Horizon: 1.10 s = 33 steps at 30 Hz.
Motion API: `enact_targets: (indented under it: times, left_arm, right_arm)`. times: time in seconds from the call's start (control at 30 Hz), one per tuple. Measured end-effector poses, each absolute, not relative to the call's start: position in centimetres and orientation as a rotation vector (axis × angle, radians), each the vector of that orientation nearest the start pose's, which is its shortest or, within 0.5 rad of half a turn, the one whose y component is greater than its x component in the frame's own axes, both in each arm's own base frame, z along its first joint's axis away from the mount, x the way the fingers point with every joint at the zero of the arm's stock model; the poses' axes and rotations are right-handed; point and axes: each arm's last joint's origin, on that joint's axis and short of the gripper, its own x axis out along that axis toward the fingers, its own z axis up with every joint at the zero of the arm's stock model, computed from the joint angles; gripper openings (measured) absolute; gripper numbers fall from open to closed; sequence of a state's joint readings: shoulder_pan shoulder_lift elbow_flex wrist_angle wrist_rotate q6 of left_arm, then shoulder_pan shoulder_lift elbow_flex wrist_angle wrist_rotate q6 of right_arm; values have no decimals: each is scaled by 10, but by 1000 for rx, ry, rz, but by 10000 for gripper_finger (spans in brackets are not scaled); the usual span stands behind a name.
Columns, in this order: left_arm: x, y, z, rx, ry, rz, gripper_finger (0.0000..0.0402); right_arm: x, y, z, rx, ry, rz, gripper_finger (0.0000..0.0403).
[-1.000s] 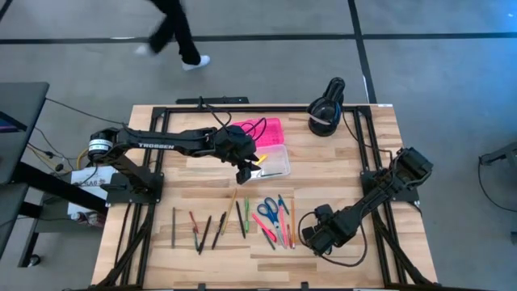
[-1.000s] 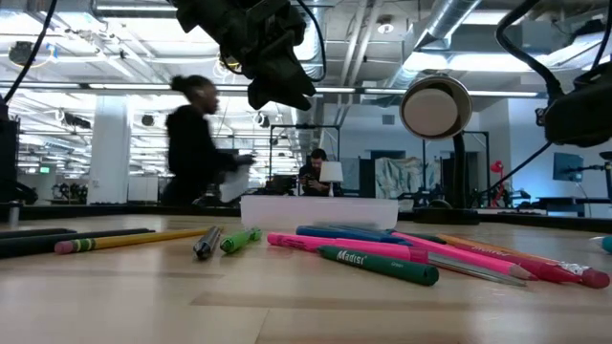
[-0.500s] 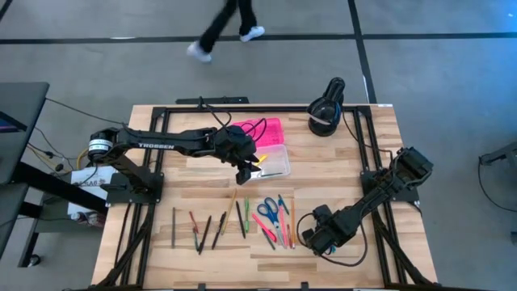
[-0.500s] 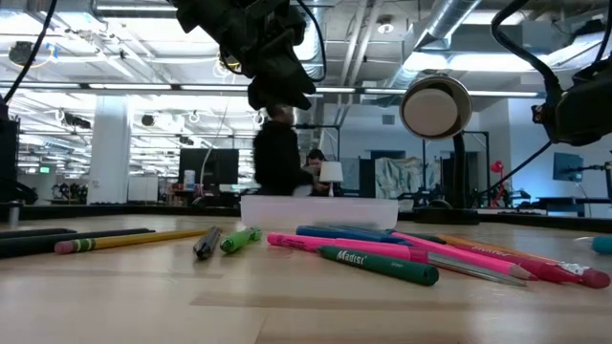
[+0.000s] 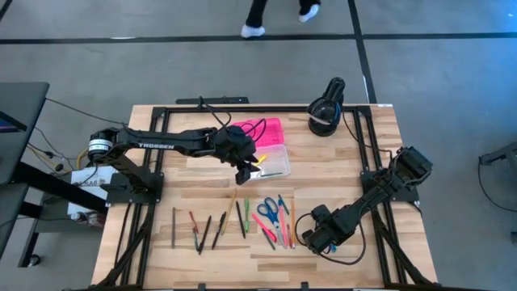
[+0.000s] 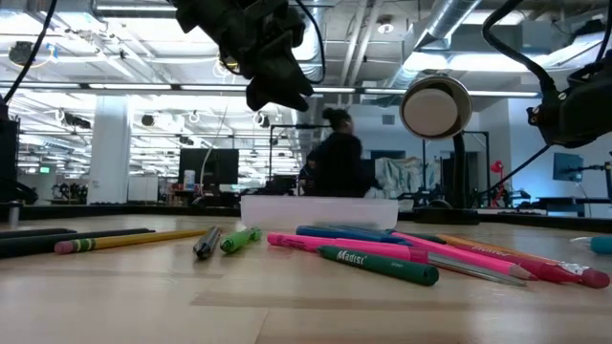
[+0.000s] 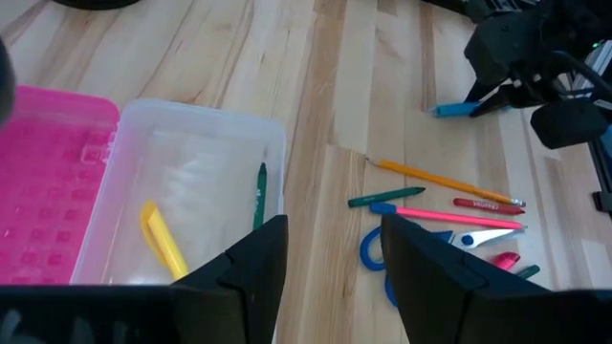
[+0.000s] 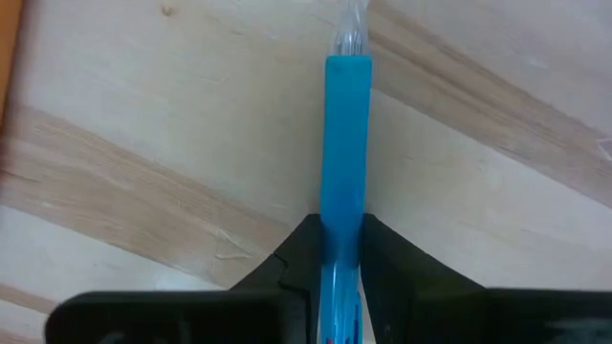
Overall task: Pick & place school supplies into a supply box
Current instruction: Put the blue pen into the pink supply box
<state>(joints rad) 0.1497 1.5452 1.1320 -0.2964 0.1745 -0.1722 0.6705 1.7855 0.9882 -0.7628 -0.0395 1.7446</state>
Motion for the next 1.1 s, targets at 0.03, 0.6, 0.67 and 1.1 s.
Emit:
enact_targets:
  times: [0.03, 0.6, 0.67, 1.1]
  left_arm:
    - [331, 45, 261, -281, 708, 37, 163]
    - [331, 45, 261, -281, 711, 38, 163]
    - [331, 45, 261, -281, 711, 39, 163]
    - [329, 45, 259, -286, 738, 39, 163]
  right_arm:
    - [228, 182, 131, 860, 1438, -821, 48]
    - [228, 182, 131, 858, 1438, -820, 58]
    - [228, 182, 131, 858, 1438, -820, 58]
    - [224, 176, 148, 858, 1357, -807, 58]
